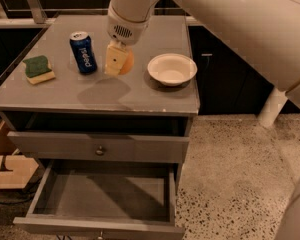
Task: Place orange into middle drawer
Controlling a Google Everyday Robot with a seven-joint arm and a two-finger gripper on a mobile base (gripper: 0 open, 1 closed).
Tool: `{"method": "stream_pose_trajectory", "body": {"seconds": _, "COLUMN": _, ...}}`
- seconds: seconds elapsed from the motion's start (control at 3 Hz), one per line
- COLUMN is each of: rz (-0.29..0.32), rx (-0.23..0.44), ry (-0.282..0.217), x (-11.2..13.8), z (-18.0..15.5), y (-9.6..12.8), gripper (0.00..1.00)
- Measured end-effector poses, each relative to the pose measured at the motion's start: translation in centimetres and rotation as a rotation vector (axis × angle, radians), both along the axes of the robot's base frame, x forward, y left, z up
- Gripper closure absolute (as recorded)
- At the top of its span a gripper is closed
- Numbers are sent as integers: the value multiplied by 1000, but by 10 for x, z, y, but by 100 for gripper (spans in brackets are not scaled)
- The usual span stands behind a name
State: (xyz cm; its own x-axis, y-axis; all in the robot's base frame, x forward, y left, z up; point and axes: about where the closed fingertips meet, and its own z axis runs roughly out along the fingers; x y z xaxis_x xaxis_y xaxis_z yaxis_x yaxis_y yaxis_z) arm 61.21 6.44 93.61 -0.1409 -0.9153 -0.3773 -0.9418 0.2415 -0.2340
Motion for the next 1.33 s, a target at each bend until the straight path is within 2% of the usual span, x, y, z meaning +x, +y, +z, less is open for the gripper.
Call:
{"method": "stream_pose_trajectory", "body": {"seconds": 0.33, "rz": -17, "rx": 5, "ry": 30, "x": -30, "z": -9, "y": -1, "gripper": 100}}
{"method": "stream_pose_trajectory", "body": {"seconds": 0.67, "rz": -65, "rx": 10, "ry": 83, "x": -90, "z": -9, "y": 3, "gripper": 100}}
{"method": "stream_pose_trajectory", "body": {"seconds": 1.0, "rz": -83, "rx": 40, "ry": 133, "x": -125, "z": -14, "y": 9, "gripper": 100}}
{"method": "stream_pose_trajectory", "body": {"seconds": 1.33, "rz": -83, "rx": 41, "ry": 142, "x": -128, "z": -16, "y": 10, "gripper": 100}}
